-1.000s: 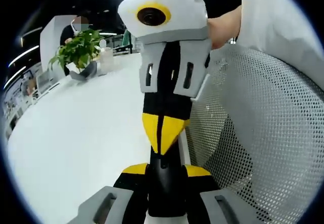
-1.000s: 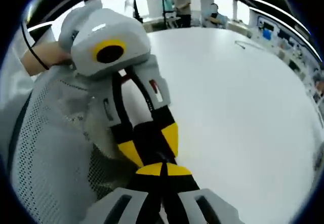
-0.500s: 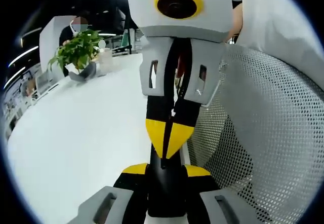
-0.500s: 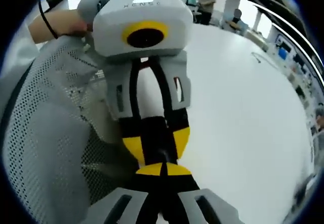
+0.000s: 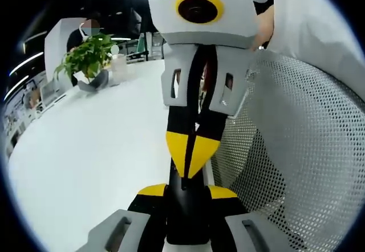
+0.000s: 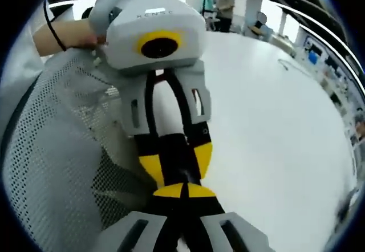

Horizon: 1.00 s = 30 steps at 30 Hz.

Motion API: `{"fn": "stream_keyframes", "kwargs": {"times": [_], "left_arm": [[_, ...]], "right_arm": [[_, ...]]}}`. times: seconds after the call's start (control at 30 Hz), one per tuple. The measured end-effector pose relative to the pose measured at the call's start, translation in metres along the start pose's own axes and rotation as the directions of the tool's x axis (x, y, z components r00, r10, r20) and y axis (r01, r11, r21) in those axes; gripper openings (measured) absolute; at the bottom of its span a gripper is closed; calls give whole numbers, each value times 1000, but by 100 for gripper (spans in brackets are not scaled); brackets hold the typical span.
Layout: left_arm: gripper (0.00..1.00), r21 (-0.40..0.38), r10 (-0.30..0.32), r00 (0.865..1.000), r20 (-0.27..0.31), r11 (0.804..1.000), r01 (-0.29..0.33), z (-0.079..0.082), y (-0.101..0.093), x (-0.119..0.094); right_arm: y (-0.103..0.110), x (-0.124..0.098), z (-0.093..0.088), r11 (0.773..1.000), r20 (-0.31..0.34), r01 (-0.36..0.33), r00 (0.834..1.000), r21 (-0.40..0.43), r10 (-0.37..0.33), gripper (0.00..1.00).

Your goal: Press the specified remote control buttons in sequence, fully releasing each button before pressing the next.

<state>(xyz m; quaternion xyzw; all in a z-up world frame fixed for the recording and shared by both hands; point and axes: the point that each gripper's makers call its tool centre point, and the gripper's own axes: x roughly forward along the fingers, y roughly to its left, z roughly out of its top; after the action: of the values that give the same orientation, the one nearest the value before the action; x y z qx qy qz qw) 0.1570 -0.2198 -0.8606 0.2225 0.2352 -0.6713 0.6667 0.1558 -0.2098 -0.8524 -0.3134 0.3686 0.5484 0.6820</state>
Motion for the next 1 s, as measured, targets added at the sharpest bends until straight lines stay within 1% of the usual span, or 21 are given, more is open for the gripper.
{"fn": "stream_keyframes", "kwargs": {"times": [0.03,0.13,0.27,0.33,0.37,0.43,0.5,0.57,0.67,0.73,0.83,0.87,0.97,1.0], "left_arm": [[25,0,0,1000,0,1000,0,0,0,0],[25,2,-1,1000,0,1000,1,0,0,0],[25,1,-2,1000,0,1000,2,0,0,0],[25,1,-3,1000,1,1000,3,0,0,0],[25,1,-3,1000,1,1000,3,0,0,0],[25,1,-4,1000,2,1000,4,0,0,0],[25,-1,-3,1000,1,1000,3,0,0,0],[25,-10,-2,1000,-3,1000,2,0,0,0],[25,-10,1,1000,-4,1000,-1,0,0,0],[25,-10,0,1000,-4,1000,0,0,0,0],[25,-9,1,1000,-6,1000,-1,0,0,0],[25,-9,1,1000,-8,1000,-2,1,0,0],[24,-10,3,1000,-9,1000,-3,0,0,0],[24,-10,4,1000,-9,1000,-4,0,0,0]], "right_arm": [[-1,0,0,1000,-2,-1,1000,-7,1,0],[-2,1,1,1000,4,-21,1000,6,21,0],[-1,2,2,999,-15,-38,999,-35,38,0],[0,3,2,995,-31,-38,999,-92,36,0],[0,3,2,990,-43,-40,998,-138,34,0],[0,4,2,981,-55,-40,998,-191,30,0],[1,5,3,982,-59,-35,998,-188,24,0],[0,6,3,982,-66,-25,998,-185,13,0],[0,7,3,979,-80,-7,997,-202,-9,0],[0,7,2,978,-79,6,997,-206,-23,0],[0,7,2,971,-71,32,996,-235,-50,0],[0,7,2,964,-70,45,995,-264,-65,0],[0,7,2,950,-65,71,993,-304,-95,0],[0,7,3,938,-61,85,992,-335,-112,0]]}}
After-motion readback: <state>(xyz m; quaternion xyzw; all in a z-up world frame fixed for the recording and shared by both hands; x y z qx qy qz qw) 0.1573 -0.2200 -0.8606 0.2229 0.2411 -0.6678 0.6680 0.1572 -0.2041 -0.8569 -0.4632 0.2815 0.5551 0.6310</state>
